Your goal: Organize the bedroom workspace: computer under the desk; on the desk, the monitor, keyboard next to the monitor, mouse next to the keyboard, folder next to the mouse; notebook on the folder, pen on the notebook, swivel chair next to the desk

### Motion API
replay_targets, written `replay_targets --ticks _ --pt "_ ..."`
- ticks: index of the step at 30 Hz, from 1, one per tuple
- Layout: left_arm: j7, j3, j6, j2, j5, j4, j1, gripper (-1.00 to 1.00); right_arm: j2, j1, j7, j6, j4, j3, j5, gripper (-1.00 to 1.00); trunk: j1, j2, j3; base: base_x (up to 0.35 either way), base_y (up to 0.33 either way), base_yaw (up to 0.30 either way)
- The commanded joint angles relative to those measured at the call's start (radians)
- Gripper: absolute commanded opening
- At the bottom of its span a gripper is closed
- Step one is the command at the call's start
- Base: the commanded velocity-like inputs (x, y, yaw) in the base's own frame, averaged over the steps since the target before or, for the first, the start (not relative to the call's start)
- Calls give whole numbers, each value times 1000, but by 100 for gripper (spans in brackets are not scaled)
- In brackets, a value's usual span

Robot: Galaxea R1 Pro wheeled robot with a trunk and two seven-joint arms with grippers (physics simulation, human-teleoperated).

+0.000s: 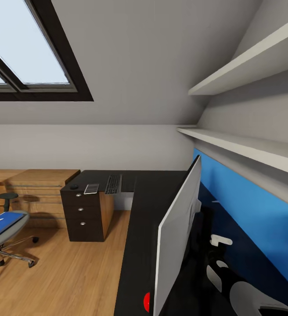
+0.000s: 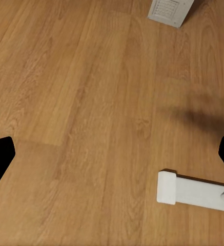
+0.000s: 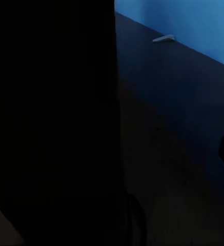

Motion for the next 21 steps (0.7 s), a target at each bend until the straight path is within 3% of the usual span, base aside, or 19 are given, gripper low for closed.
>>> replay_targets --ticks 1,8,21 --pt "4 -8 -4 1 8 0 -1 100 0 -1 2 -5 1 -7 -8 100 0 -1 -1 0 0 0" --pt "4 -8 -4 1 8 0 -1 100 0 -1 2 -5 1 -8 -8 100 0 -1 -1 -72 0 0" --pt "4 -8 -4 1 8 0 -1 100 0 -1 2 -5 1 -7 -7 100 0 -1 -1 -231 0 0"
